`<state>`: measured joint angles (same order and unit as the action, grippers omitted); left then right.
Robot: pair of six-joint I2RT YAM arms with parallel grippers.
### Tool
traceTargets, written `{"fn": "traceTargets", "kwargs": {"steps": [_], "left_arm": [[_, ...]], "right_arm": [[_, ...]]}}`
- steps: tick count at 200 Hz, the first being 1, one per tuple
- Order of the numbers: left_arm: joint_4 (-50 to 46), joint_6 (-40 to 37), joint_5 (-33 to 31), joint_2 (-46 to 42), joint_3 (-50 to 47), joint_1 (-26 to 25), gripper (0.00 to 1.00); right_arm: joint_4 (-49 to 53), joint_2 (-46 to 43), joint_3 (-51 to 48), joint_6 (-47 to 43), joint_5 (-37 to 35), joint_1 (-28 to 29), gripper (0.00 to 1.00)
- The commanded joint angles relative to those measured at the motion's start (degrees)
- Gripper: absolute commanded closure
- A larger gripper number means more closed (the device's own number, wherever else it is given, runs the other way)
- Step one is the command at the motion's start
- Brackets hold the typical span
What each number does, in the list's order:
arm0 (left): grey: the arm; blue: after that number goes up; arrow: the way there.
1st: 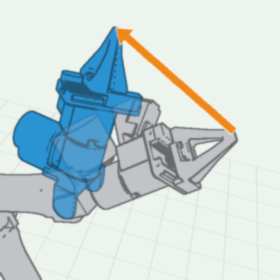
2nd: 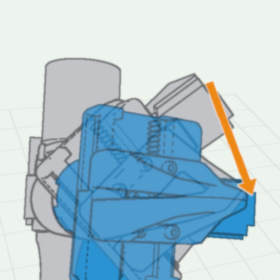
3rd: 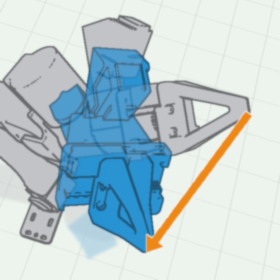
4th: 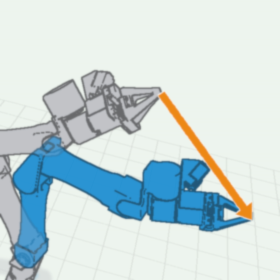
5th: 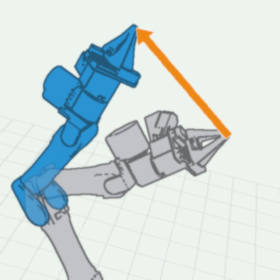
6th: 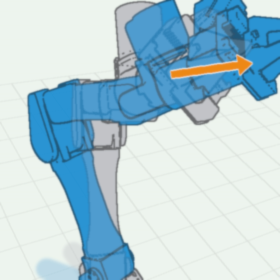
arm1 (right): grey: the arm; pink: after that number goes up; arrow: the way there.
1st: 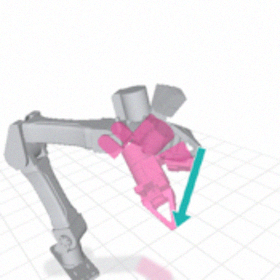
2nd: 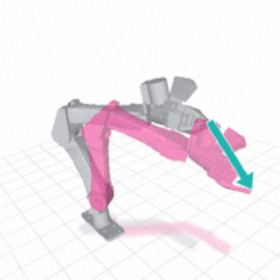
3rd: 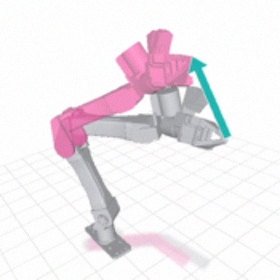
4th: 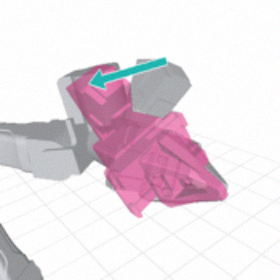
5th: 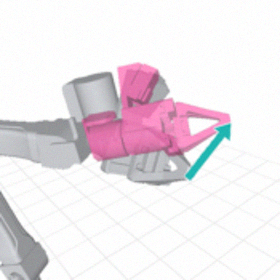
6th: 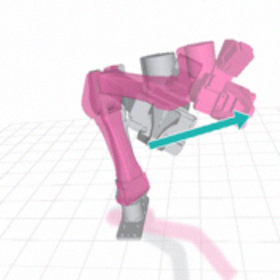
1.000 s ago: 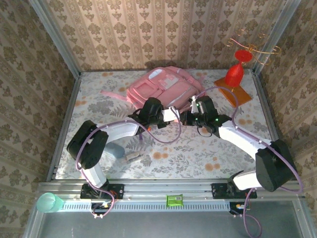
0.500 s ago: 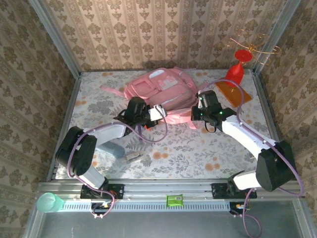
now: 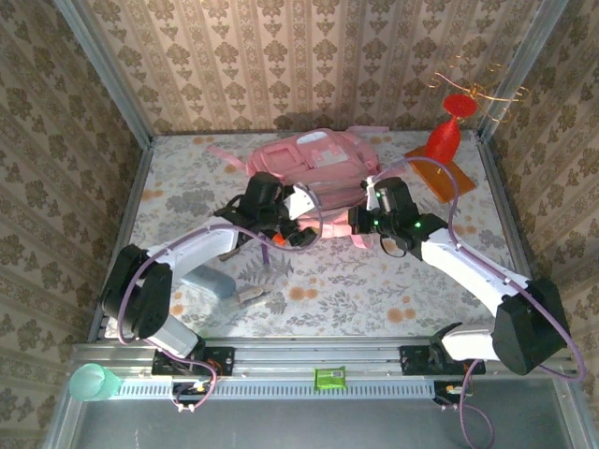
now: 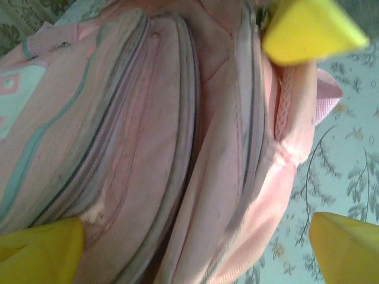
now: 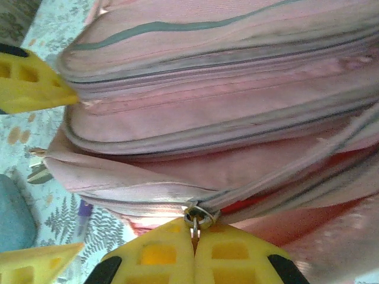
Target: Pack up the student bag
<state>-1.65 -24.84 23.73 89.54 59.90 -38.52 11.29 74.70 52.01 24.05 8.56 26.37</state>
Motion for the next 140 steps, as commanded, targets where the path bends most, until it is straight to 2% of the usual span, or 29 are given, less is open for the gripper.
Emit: {"fn": "traceTargets", "kwargs": {"steps": [1, 21, 46, 69, 113, 140], "left_arm": [[-2.8, -0.4, -1.7, 3.3, 5.2, -2.9, 0.09], [-4.7, -1.4, -4.2, 4.6, 7.7, -4.1, 0.14], [-3.3, -2.2, -6.8, 2.1, 5.4, -4.1, 0.14], [-1.7, -5.2, -5.8, 1.3, 4.0, -4.5, 0.17], [-8.8, -9.3, -4.6, 8.0, 9.4, -4.2, 0.55], [-9.4, -9.6, -3.1, 7.5, 8.8, -2.2, 0.86]], "right_arm": [[-5.8, -2.1, 0.3, 1.1, 5.2, 2.1, 1.0], [-6.2, -2.0, -0.1, 1.3, 5.3, 2.7, 1.0], [-5.4, -2.3, -0.4, 1.4, 4.1, 2.7, 1.0], [-6.4, -2.3, -0.7, 1.7, 5.8, 2.8, 1.0], [-5.9, -3.7, -1.0, 1.7, 5.6, 2.7, 1.0], [0.1, -4.4, -1.0, 0.4, 1.3, 1.9, 1.0]]}}
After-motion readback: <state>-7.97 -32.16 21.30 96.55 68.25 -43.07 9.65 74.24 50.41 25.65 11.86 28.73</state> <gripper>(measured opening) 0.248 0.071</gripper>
